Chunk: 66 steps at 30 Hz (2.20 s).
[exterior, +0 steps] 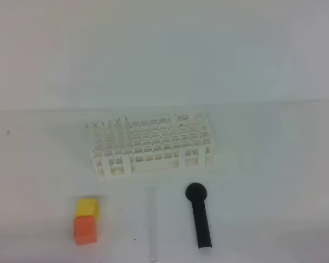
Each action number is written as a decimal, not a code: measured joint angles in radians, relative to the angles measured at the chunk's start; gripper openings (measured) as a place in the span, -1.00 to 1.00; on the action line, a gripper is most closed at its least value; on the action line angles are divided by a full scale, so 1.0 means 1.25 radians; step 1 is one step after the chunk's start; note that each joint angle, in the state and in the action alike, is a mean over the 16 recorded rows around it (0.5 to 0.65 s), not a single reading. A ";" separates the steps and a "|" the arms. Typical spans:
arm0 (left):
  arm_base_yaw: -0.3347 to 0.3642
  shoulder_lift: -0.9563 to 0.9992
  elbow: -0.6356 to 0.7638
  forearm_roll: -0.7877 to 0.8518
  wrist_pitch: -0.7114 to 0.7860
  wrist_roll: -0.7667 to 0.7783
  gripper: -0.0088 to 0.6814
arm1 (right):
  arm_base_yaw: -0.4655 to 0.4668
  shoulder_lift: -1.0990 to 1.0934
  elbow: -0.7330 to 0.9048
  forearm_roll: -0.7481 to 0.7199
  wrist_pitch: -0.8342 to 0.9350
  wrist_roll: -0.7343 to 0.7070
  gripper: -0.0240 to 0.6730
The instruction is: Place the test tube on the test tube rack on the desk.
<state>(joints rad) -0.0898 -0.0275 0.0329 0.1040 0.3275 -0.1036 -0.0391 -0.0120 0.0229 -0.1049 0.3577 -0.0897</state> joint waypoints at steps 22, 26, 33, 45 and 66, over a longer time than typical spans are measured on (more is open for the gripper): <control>0.000 0.000 0.000 0.000 0.000 0.000 -0.98 | 0.000 0.000 0.000 0.000 0.000 0.000 -0.94; 0.000 0.000 0.000 0.000 0.000 0.000 -0.98 | 0.000 0.000 0.000 0.000 0.000 0.000 -0.94; 0.000 0.000 0.000 0.000 0.000 0.000 -0.98 | 0.000 0.000 0.000 0.000 0.000 0.000 -0.94; 0.000 0.000 0.000 -0.002 -0.001 0.000 -0.98 | 0.000 0.000 0.000 0.000 0.000 0.000 -0.94; 0.000 0.000 0.000 -0.190 -0.259 -0.053 -0.98 | 0.000 0.000 0.000 -0.002 0.000 0.000 -0.94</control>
<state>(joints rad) -0.0898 -0.0275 0.0329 -0.1330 0.0033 -0.1704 -0.0391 -0.0120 0.0229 -0.1069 0.3577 -0.0897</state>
